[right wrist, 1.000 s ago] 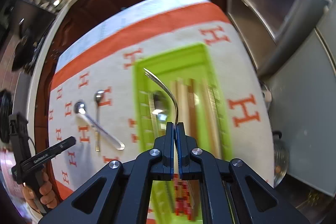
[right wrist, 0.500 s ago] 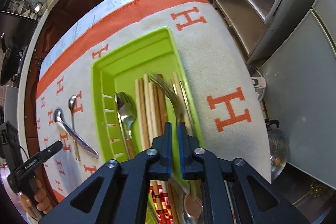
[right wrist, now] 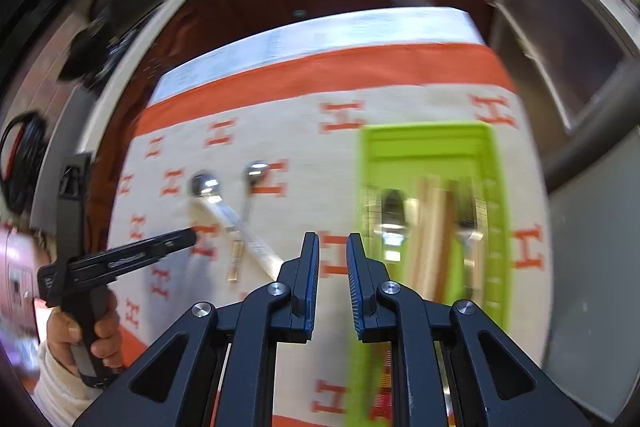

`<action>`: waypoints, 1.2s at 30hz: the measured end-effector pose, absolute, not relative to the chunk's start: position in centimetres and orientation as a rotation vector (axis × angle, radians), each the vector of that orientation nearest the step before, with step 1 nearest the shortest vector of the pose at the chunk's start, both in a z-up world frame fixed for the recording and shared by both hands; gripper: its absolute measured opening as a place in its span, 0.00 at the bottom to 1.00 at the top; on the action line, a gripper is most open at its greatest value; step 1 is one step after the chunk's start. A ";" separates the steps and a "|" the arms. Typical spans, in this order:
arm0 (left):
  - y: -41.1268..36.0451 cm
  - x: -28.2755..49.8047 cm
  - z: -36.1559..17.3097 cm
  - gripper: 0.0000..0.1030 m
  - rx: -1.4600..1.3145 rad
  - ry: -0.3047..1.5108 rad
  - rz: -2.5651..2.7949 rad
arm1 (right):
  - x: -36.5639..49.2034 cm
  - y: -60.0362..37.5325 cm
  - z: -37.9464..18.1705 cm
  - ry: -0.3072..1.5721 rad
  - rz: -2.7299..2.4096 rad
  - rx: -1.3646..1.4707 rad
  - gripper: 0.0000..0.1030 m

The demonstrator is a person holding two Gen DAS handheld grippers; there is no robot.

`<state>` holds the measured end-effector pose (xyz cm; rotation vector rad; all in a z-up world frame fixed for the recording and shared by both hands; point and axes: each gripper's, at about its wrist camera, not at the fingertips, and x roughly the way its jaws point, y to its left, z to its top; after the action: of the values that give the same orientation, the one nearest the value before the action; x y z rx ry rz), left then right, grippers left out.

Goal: Organize utensils
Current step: 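Move the right tool to the large metal spoon and grasp its handle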

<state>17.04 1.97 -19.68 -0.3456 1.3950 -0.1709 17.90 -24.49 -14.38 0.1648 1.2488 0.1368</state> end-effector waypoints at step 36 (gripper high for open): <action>8.4 16.1 -19.6 0.23 -0.419 1.361 -0.160 | 27.6 -6.7 -26.0 1.433 0.332 -0.098 0.14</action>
<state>16.06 8.40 -19.58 -0.4191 1.3612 -0.1605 27.63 -6.65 -26.00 -0.0977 1.4330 0.3316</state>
